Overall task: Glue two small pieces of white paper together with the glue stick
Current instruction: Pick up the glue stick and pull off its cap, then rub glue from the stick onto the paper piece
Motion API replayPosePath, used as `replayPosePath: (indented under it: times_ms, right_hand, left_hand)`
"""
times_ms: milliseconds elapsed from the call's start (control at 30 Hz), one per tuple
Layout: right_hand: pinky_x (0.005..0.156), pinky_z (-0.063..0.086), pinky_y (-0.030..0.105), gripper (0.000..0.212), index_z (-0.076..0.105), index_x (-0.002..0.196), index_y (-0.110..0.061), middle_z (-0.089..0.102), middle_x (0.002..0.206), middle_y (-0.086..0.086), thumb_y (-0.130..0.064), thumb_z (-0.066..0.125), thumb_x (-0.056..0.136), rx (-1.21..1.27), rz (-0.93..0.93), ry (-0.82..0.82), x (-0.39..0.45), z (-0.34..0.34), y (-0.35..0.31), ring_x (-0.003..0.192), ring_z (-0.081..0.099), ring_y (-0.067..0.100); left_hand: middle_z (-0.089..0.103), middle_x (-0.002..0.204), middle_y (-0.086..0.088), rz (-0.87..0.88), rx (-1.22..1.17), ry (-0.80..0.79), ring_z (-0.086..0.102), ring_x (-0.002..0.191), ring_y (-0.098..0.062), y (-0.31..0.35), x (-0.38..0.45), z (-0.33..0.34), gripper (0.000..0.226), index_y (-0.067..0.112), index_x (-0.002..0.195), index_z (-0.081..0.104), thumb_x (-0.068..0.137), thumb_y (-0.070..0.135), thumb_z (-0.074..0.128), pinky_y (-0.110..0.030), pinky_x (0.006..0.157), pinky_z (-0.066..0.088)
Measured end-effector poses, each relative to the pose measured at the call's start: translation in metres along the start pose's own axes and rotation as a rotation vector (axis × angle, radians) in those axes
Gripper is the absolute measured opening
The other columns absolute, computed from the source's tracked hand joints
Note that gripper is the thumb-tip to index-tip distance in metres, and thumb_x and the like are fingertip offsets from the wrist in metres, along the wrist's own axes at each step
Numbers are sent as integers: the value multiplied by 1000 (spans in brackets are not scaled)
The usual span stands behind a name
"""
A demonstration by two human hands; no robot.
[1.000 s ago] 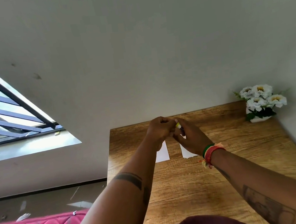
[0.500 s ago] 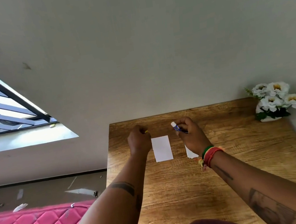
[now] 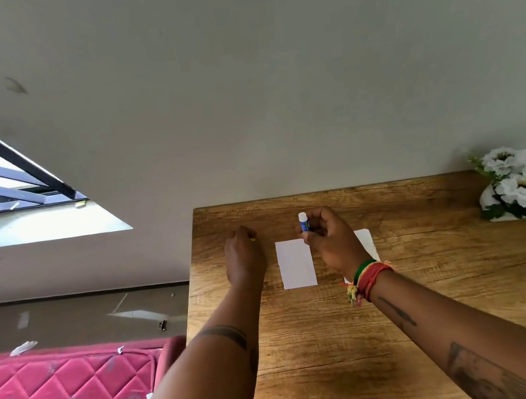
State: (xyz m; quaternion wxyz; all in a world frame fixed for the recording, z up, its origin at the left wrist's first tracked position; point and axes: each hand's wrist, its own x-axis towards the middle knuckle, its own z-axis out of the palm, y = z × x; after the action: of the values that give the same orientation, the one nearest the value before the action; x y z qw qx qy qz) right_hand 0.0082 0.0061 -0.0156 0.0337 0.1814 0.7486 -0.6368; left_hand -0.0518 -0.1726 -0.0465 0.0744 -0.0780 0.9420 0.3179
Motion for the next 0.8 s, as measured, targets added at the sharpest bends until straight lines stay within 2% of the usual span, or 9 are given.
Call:
replayPosePath:
  times_ms: [200, 267, 333, 367, 433, 500, 567, 667, 800]
  right_hand:
    - [92, 54, 28, 34, 61, 124, -23, 72, 115, 0, -10, 69, 93, 35, 2, -13, -2, 6, -6, 106, 68, 13]
    - [88, 53, 25, 34, 62, 124, -22, 71, 113, -2, -9, 69, 93, 70, -3, -2, -4, 6, -10, 105, 67, 12]
    - [83, 54, 22, 34, 63, 124, -22, 71, 112, -1, -8, 68, 94, 110, -15, 20, -5, 5, -15, 103, 68, 15]
    - [81, 56, 24, 33, 63, 124, -23, 70, 113, 0, -8, 67, 94, 140, -17, 26, -7, 3, -18, 103, 68, 17]
    - [77, 60, 31, 32, 64, 122, -26, 71, 114, 3, -8, 66, 96, 201, -14, 25, -13, 1, -26, 101, 70, 20]
    - [75, 62, 35, 27, 65, 118, -26, 73, 112, 3, -10, 66, 96, 229, -31, 50, -19, -2, -34, 96, 74, 20]
    - [72, 63, 34, 20, 64, 114, -21, 75, 106, 5, -10, 66, 96, 229, -64, 106, -26, -9, -44, 88, 76, 18]
    - [66, 63, 29, 20, 62, 111, -14, 75, 100, 6, -11, 70, 94, 176, -101, 146, -35, -21, -56, 80, 76, 18]
    - [79, 62, 35, 32, 62, 113, -10, 73, 104, 7, -8, 79, 85, 185, -100, 151, -48, -33, -65, 92, 73, 21]
  left_hand:
    - [51, 135, -9, 52, 57, -15, 55, 117, -30, -2, -10, -7, 35, 19, 129, 61, 94, 14, 63, -46, 91, 54]
    - [56, 131, -6, 134, 44, 65, 58, 112, -26, 5, -16, -12, 28, 19, 124, 65, 96, 20, 62, -38, 85, 53]
    - [68, 112, -1, 184, -68, 68, 65, 99, -19, 23, -22, -18, 19, 18, 112, 71, 97, 24, 61, -25, 71, 48]
    - [72, 99, 3, 166, -162, 26, 68, 91, -17, 35, -26, -21, 17, 18, 107, 73, 97, 26, 62, -22, 65, 46]
    - [75, 85, 7, 76, -437, -94, 71, 83, -15, 57, -36, -25, 18, 18, 97, 77, 95, 34, 67, -23, 64, 50]
    - [78, 84, 1, 4, -730, -221, 74, 83, -15, 77, -47, -28, 19, 17, 96, 77, 92, 35, 73, -30, 66, 58]
    - [79, 88, 1, 19, -872, -266, 75, 80, -11, 88, -59, -31, 18, 17, 99, 76, 88, 30, 79, -20, 60, 56]
    - [79, 91, 6, 33, -920, -258, 73, 80, -3, 101, -69, -39, 18, 19, 102, 76, 86, 27, 81, -11, 57, 51]
    - [78, 97, 4, 42, -933, -251, 73, 90, -11, 118, -78, -49, 19, 22, 101, 75, 85, 29, 82, -20, 65, 51]
